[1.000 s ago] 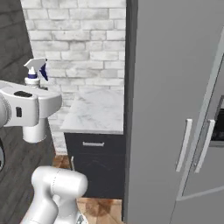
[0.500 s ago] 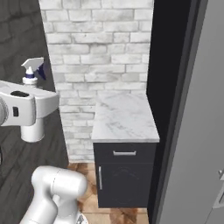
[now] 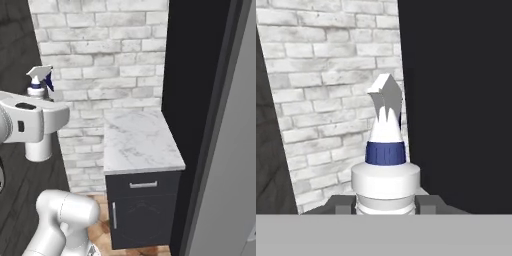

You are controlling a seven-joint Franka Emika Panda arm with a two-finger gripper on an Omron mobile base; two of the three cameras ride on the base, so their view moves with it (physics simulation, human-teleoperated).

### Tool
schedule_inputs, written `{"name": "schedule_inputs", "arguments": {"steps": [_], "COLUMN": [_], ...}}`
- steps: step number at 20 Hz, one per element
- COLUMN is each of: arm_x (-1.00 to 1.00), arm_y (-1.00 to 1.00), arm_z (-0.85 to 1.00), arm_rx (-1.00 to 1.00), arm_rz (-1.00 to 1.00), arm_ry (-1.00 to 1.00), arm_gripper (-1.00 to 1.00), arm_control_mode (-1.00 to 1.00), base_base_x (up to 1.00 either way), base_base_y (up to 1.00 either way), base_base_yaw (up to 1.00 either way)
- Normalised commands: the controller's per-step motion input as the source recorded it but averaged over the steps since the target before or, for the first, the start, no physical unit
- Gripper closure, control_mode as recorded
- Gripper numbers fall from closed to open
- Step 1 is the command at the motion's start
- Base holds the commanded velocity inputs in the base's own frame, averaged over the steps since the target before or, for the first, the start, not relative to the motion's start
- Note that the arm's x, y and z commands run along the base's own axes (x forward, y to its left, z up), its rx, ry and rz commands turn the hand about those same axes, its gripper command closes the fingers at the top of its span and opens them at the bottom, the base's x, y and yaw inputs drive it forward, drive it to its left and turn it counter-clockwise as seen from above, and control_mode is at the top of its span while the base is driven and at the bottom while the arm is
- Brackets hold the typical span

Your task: Move the cutting board and knife to the sink. Then move spray from the cabinet to the counter.

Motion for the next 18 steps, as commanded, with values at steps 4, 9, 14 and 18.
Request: {"name": "schedule_inputs", "arguments": {"steps": [4, 9, 14, 18], "arm_x": [0.0, 0.0, 0.0, 0.0], "arm_y": [0.0, 0.0, 0.0, 0.0], "arm_z": [0.0, 0.0, 0.0, 0.0], "arm_rx": [0.0, 0.0, 0.0, 0.0], "arm_rz": [0.0, 0.0, 0.0, 0.0], "arm_ry": [0.0, 0.0, 0.0, 0.0], "arm_gripper": [1.0, 1.0, 1.0, 1.0], "arm_control_mode": [1.0, 1.0, 1.0, 1.0], "base_base_x": [0.0, 0.16, 0.47, 0.4], "base_base_y": [0.13, 0.12, 0.64, 0.53], "base_base_yaw": [-0.28, -0.33, -0.24, -0.19]}}
